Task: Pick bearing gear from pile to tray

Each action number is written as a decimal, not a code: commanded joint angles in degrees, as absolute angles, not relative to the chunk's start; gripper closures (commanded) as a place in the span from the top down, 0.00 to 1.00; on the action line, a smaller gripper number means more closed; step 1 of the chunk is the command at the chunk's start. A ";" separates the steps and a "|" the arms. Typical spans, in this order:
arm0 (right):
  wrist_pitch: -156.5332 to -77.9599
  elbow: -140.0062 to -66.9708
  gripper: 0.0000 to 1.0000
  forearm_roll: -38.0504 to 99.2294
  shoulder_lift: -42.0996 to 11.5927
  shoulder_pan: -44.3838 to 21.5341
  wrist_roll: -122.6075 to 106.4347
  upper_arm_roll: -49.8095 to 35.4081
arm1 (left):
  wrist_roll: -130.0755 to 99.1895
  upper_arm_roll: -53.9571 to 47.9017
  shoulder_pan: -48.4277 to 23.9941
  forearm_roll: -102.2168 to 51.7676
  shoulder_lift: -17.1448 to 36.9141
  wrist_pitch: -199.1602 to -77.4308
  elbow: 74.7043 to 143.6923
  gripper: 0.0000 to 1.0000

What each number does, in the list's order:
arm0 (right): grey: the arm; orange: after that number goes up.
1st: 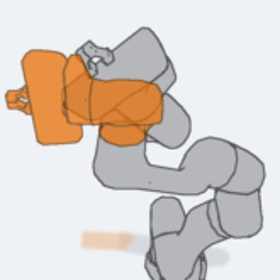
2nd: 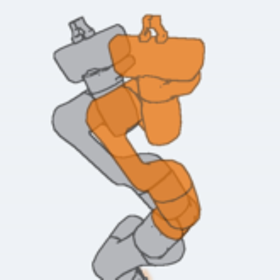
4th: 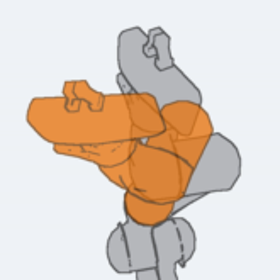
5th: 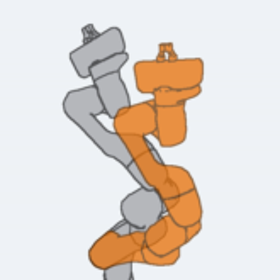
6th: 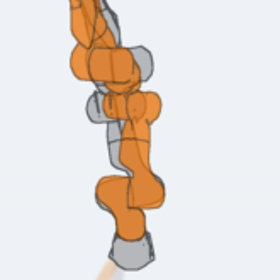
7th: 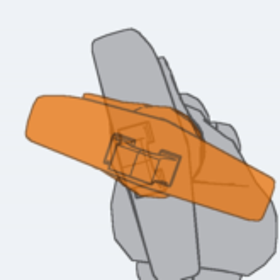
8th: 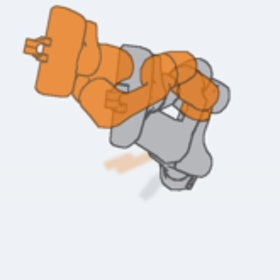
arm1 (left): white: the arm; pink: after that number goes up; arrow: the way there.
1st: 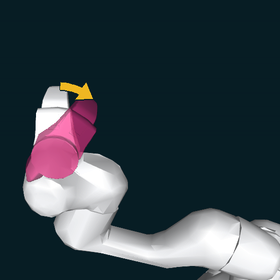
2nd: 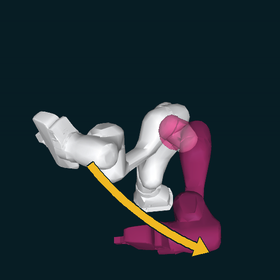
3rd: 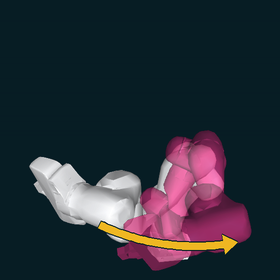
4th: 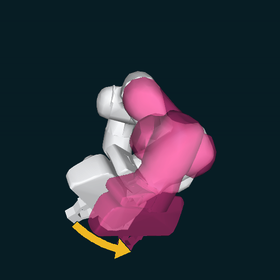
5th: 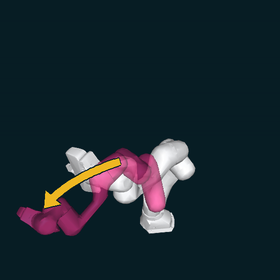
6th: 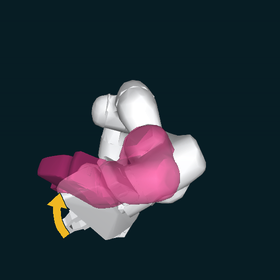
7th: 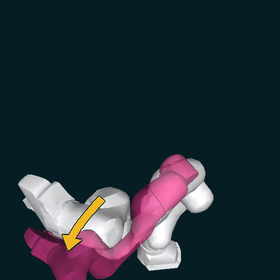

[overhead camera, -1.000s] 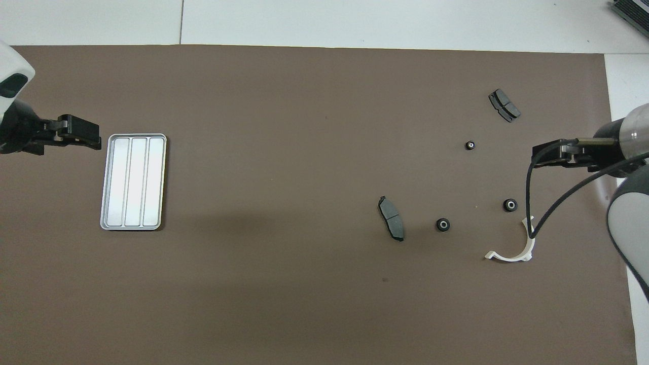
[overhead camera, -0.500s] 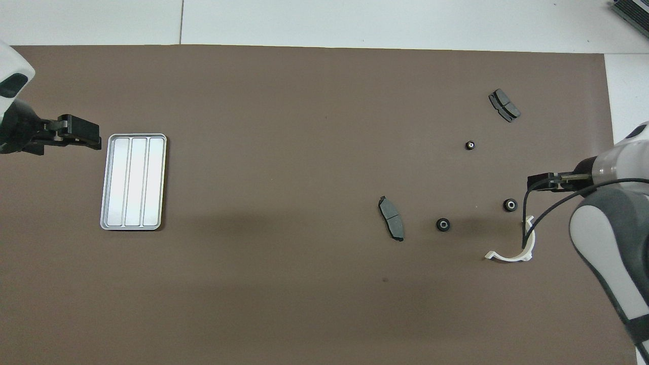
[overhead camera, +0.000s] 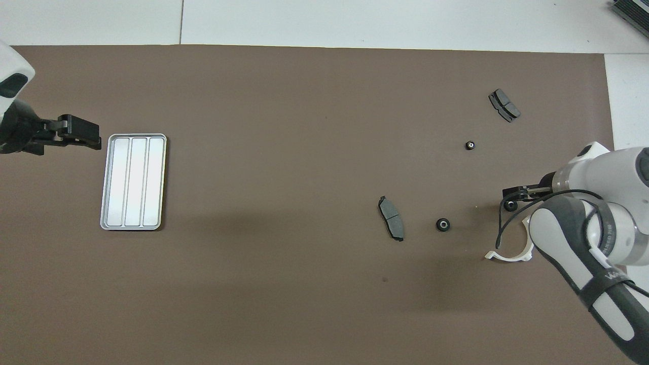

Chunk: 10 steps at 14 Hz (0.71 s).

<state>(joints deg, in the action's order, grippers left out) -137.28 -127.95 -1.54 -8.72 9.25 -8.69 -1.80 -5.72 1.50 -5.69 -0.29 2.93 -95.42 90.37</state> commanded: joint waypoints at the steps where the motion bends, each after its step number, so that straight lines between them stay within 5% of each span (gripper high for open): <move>1: -140.18 -130.25 0.96 -0.88 -8.88 10.11 -10.72 -2.37 | -5.45 1.41 -5.27 -0.62 1.58 -94.83 91.49 1.00; 7: -140.19 -131.22 0.68 -0.88 -8.70 9.67 -10.81 -2.37 | -5.45 1.41 -5.27 -0.70 1.58 -94.83 91.49 1.00; 10: -139.92 -131.31 0.30 -0.88 -8.61 9.41 -10.99 -2.46 | -5.45 1.41 -5.27 -0.62 1.58 -94.83 91.49 1.00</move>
